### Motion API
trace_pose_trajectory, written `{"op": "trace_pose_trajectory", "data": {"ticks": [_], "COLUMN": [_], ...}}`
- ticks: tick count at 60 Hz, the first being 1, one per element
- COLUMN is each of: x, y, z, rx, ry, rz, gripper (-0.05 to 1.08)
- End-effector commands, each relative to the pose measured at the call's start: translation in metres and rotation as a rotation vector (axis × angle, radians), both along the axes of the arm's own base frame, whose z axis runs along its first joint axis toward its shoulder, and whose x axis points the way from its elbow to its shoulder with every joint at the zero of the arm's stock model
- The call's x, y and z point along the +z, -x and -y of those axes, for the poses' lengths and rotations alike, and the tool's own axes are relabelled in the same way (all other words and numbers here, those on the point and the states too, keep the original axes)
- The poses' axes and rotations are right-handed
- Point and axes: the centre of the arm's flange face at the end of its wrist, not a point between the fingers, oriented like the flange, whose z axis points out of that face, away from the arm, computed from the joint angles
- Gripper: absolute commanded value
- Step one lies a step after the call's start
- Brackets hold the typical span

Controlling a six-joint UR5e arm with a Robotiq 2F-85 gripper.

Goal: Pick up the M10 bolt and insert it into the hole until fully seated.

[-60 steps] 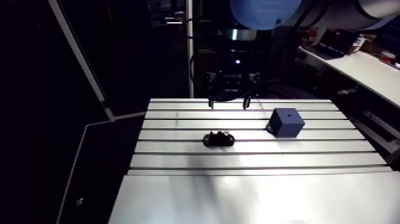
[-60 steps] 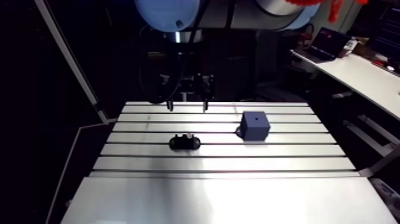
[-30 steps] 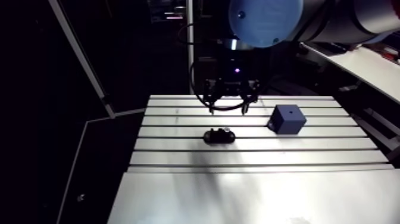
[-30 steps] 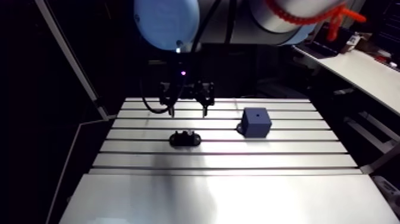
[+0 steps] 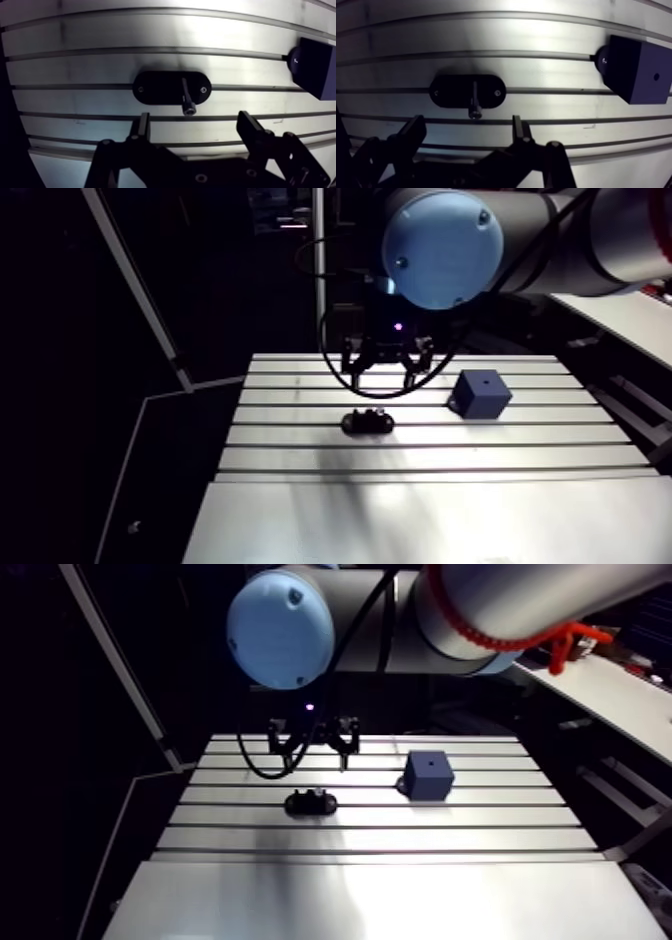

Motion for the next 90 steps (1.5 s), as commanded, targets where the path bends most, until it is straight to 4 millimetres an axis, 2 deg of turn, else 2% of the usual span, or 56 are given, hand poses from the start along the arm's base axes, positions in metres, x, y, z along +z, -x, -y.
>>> {"op": "trace_pose_trajectory", "data": {"ticks": [1, 19, 25, 31, 42, 59, 90], "x": [-0.002, -0.008, -0.013, -0.018, -0.021, -0.027, -0.025], "y": [-0.015, -0.028, -0.032, -0.036, -0.04, -0.047, -0.049], "z": [0.0, 0.0, 0.0, -0.002, -0.003, -0.001, 0.0], "rx": [0.039, 0.057, 0.074, 0.073, 0.079, 0.108, 0.113], "ry": [-0.003, -0.004, -0.006, -0.007, -0.007, 0.023, 0.024], "rz": [-0.083, -0.156, -0.169, -0.18, -0.21, -0.236, -0.247], "gripper": [0.06, 0.08, 0.13, 0.24, 0.33, 0.39, 0.44]}}
